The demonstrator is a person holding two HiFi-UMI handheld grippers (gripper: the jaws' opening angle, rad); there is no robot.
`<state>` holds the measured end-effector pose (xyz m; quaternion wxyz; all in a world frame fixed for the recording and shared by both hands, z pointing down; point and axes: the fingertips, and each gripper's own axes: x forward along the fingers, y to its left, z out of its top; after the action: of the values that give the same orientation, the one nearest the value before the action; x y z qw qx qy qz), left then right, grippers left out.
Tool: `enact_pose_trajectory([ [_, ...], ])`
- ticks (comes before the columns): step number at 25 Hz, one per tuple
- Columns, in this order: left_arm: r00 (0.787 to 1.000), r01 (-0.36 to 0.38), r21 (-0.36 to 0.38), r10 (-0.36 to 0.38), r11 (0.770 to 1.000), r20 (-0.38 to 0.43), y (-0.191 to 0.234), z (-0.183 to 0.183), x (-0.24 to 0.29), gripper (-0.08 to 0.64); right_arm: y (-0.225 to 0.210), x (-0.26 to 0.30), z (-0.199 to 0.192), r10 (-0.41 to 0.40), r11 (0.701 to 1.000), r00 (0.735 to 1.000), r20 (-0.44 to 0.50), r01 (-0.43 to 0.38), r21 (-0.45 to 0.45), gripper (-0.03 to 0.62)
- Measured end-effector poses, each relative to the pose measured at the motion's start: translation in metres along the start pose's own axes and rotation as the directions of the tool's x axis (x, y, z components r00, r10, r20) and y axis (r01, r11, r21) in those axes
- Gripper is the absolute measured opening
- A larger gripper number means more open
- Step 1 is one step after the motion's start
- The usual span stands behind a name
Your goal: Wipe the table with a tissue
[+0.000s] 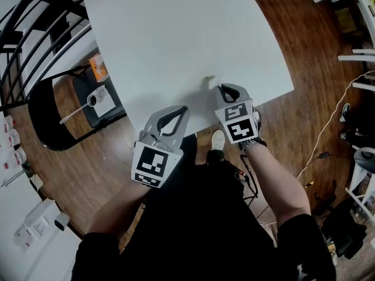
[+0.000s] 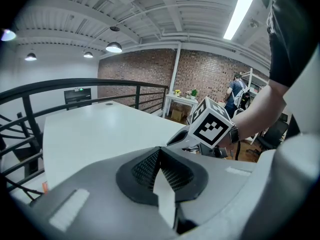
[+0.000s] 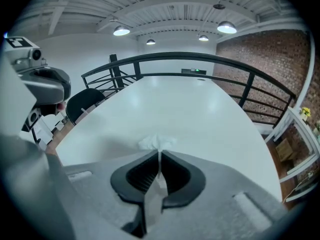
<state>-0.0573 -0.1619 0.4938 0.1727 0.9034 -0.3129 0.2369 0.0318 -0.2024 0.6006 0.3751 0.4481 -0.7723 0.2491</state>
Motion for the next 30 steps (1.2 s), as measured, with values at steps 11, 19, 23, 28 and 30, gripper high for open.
enact_pose_trajectory([
  [11, 1.000, -0.005, -0.007, 0.005, 1.000, -0.006, 0.014, -0.002, 0.003, 0.017, 0.000, 0.018, -0.002, -0.015, 0.999, 0.998, -0.064, 0.013, -0.029, 0.006],
  [19, 1.000, -0.001, -0.011, 0.000, 1.000, -0.008, 0.016, -0.004, 0.002, 0.017, 0.002, 0.024, 0.004, -0.021, 0.999, 0.998, -0.066, 0.019, -0.044, 0.006],
  [23, 1.000, -0.009, -0.012, 0.009, 1.000, -0.008, 0.019, -0.006, -0.001, 0.017, 0.004, 0.027, 0.006, -0.025, 0.998, 0.998, -0.065, 0.022, -0.053, 0.006],
  [28, 1.000, -0.018, -0.014, 0.018, 1.000, -0.003, 0.024, -0.005, -0.005, 0.017, 0.005, 0.031, 0.013, -0.029, 0.998, 0.998, -0.060, 0.025, -0.064, 0.006],
  [30, 1.000, -0.022, -0.017, 0.022, 1.000, -0.002, 0.025, -0.006, -0.007, 0.017, 0.007, 0.033, 0.016, -0.029, 0.997, 0.998, -0.059, 0.025, -0.071, 0.006],
])
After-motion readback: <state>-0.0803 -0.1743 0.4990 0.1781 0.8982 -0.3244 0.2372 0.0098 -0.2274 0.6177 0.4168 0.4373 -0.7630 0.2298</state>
